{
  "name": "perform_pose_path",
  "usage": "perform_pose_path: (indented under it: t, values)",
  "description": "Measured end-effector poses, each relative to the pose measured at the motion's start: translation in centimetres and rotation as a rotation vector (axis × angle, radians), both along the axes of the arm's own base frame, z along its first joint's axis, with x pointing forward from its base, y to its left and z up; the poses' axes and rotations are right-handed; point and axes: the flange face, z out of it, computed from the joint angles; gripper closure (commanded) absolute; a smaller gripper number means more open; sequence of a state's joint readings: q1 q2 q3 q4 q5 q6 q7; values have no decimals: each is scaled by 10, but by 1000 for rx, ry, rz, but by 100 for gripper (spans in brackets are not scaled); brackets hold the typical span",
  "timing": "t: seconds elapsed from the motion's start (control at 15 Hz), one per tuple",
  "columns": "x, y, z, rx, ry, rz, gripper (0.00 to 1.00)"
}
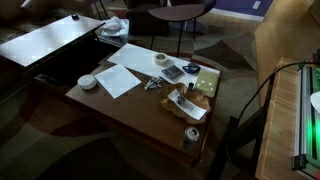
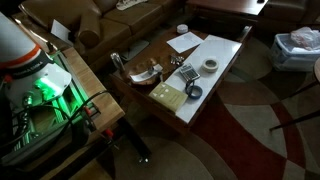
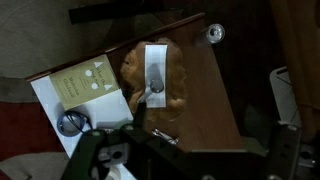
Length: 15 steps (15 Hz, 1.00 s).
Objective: Pick up the silver measuring spoon and put it on the book
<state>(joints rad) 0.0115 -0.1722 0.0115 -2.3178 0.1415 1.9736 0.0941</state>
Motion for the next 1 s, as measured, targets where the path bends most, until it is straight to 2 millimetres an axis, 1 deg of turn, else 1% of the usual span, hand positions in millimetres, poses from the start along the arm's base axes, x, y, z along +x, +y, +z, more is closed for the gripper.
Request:
perform_pose_path:
  t: [0.07,0.2,0.33,0.47,0.6,0.67,0.73,1.0]
  values:
    - [6,6,-11,-10,-4,-25,0]
    - [19,18,-43,-26,2,-66,0]
    - [27,23,-83,-47,33,-113,0]
    - [28,18,-126,-67,113,-160,0]
    - [22,8,-166,-72,215,-180,0]
    - [21,6,-178,-74,238,-182,0]
    - [22,6,-181,-74,239,-183,0]
    - [26,8,-168,-72,212,-180,0]
